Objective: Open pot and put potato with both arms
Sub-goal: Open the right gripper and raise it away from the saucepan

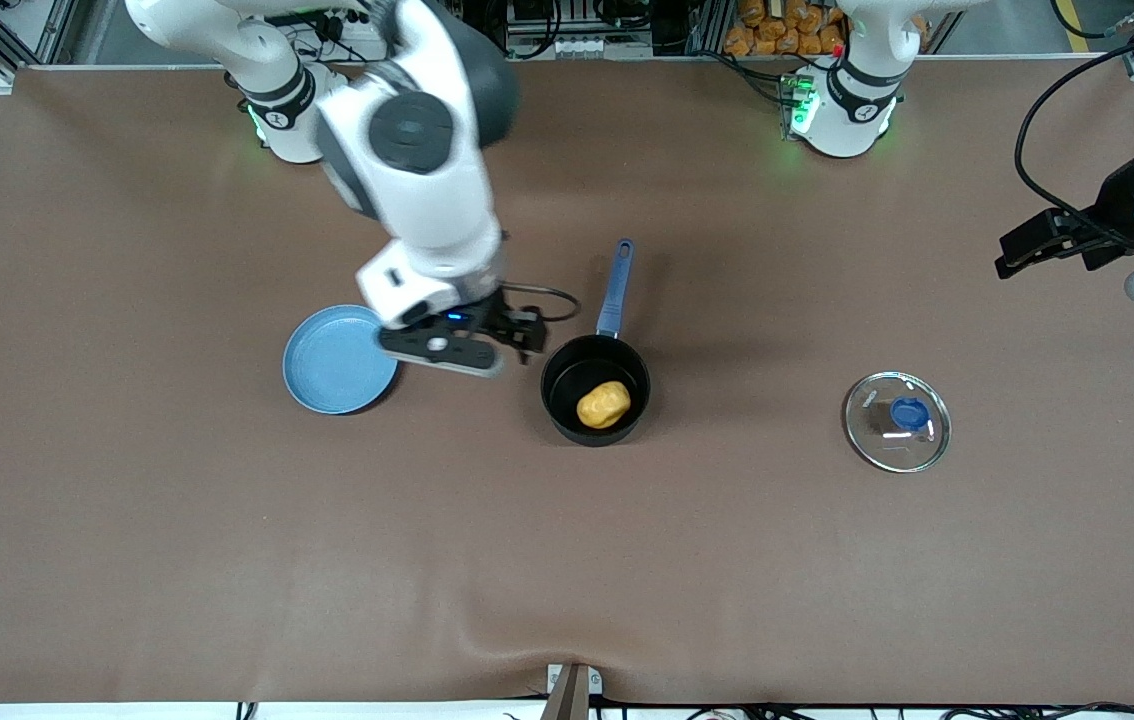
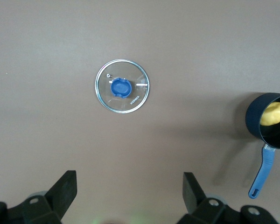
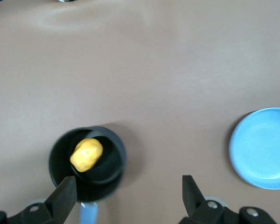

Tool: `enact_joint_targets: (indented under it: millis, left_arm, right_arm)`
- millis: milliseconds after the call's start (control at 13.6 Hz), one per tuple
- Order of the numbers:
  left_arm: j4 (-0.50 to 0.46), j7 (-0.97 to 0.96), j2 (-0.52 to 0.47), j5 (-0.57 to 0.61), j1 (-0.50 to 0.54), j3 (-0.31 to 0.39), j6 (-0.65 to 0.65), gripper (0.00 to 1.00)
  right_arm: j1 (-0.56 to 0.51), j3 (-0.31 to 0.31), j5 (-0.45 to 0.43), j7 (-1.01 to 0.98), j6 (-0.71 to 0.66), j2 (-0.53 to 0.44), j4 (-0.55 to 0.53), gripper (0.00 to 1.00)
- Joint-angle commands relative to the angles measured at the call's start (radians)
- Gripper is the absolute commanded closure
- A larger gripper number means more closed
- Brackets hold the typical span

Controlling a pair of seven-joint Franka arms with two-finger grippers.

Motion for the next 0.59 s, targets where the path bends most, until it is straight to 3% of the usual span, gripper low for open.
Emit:
enact_joint_targets:
  millis: [0,293,513]
  left_arm:
    - [-0.002,-0.001,-0.006,-0.004,0.000,-0.002,-0.003,0.00]
    - [-0.002,-0.002,0.002,-0.004,-0.003,-0.005,-0.003,0.00]
    - [-0.004,-0.001,0.004,-0.004,-0.003,-0.005,-0.002,0.00]
  right_arm:
    - [-0.124,0.023,0.033,-0.218,-0.131,-0.152,-0.071,0.00]
    - [-0.327,0.021,0.023,-0.577,-0.207,-0.321,-0.189,0.00]
    - [-0.456,0.009,0.000,-0.788,-0.254,-0.365,-0.207,0.00]
